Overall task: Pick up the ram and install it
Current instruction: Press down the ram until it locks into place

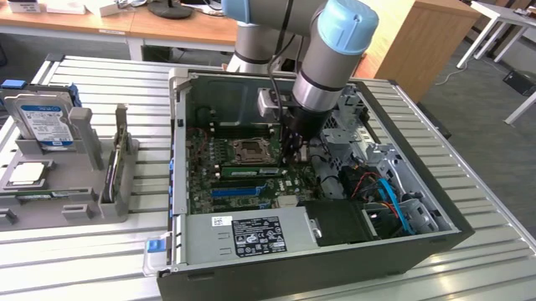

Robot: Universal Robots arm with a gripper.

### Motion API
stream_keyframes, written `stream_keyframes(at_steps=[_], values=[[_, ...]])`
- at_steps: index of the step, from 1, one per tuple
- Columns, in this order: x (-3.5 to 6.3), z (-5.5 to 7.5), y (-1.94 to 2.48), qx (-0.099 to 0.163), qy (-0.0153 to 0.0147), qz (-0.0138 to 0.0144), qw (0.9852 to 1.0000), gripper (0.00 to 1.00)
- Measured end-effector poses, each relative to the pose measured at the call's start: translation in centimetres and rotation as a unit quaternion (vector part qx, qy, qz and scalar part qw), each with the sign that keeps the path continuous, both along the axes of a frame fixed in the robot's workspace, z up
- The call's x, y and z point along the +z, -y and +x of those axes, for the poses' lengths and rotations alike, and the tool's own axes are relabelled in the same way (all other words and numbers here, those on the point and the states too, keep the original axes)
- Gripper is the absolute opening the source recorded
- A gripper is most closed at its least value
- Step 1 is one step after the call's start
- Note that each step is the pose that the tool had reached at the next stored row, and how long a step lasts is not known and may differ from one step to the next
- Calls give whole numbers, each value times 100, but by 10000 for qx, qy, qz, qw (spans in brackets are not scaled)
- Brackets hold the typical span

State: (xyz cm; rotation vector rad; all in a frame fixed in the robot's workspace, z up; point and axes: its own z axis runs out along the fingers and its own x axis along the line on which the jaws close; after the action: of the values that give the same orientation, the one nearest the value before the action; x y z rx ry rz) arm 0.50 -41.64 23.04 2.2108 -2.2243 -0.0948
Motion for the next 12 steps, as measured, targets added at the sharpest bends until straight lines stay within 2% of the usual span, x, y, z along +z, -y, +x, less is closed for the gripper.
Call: stream_keyframes(at_steps=[6, 12], values=[[95, 0, 0, 1, -1, -10, 10000, 11], [96, -5, 0, -1, 0, -10, 10000, 11]])
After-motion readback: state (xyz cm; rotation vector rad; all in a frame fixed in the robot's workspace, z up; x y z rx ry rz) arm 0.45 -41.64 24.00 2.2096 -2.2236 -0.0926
